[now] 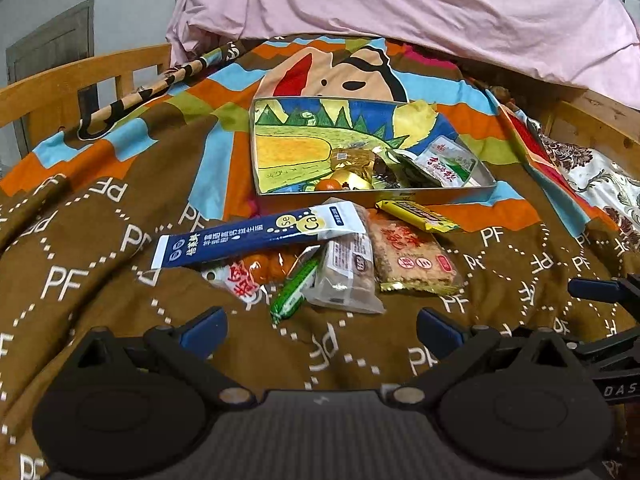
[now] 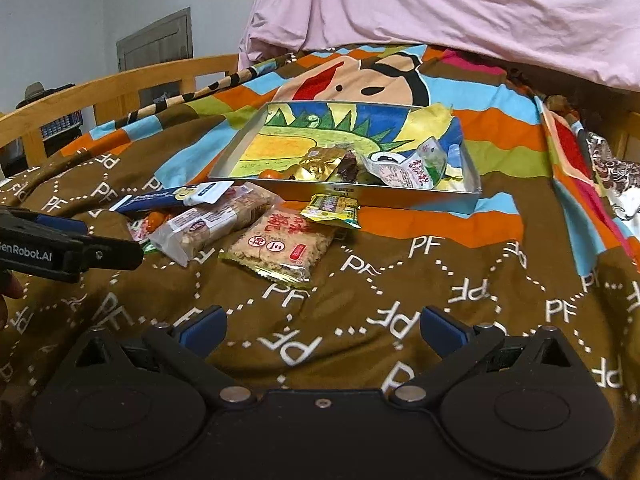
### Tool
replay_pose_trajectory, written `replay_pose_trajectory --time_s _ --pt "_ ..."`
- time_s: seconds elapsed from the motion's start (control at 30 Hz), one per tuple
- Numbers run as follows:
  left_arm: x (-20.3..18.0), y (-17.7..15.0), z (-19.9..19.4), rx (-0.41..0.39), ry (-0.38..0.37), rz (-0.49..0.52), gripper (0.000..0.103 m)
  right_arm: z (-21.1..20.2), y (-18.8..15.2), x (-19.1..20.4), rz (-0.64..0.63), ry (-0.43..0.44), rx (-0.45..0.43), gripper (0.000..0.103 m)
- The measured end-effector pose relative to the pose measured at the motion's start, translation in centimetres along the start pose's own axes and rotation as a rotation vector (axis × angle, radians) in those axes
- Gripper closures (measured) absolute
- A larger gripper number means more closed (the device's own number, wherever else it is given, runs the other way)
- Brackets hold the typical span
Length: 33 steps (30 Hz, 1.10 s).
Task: Organize snacks
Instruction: 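Move the left tool to the brown-wrapped bar while the right tool reaches the rice cracker packet, then close the left tool on the brown-wrapped bar while the right tool closes on the rice cracker packet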
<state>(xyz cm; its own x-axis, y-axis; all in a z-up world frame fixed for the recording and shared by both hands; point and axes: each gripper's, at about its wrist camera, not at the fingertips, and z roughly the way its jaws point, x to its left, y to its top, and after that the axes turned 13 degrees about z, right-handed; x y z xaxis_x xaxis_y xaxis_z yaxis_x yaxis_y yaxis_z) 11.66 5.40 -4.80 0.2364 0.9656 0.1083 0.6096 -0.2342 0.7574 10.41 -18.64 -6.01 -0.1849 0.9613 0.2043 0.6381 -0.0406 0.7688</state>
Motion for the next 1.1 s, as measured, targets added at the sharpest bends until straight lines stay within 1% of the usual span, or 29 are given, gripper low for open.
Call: replay_pose_trajectory --time_s 0.2,0.37,0.5,0.6,0.83,0.87,0.93,1.0,1.1 --pt "1.1 0.7 1.7 0.012 -0.020 -0.004 0.000 2.7 0.6 0.3 -0.001 0.001 0.016 0.001" --pt "2.3 1.6 3.0 0.012 -0.059 -0.016 0.000 5.4 1.7 0.8 0.005 0.012 0.037 0.001" --pt "2.5 1.8 3.5 -0.001 -0.091 0.021 0.000 7.4 3.0 1.1 0.013 0.028 0.051 0.001" --pt "2.7 1.7 3.7 0.003 -0.114 0.046 0.000 9.0 3.8 1.2 0.021 0.048 0.084 0.001" --pt "3.4 1.3 4.4 0.019 -0.164 0.049 0.000 11.6 4.9 2.6 0.022 0.074 0.106 0.001" --pt "3.4 1.3 4.4 0.017 -0.166 0.053 0.001 12.0 5.0 2.9 0.013 0.075 0.113 0.001" --pt "3.4 1.3 4.6 0.024 -0.147 0.061 0.001 12.5 5.1 3.3 0.001 0.069 0.121 0.001" --pt "3.7 1.4 4.8 0.021 -0.150 0.061 0.001 12.9 5.1 3.3 0.000 0.071 0.131 0.001" --pt "3.7 1.5 4.8 0.016 -0.166 0.049 0.001 12.9 5.1 2.9 0.005 0.097 0.143 0.007"
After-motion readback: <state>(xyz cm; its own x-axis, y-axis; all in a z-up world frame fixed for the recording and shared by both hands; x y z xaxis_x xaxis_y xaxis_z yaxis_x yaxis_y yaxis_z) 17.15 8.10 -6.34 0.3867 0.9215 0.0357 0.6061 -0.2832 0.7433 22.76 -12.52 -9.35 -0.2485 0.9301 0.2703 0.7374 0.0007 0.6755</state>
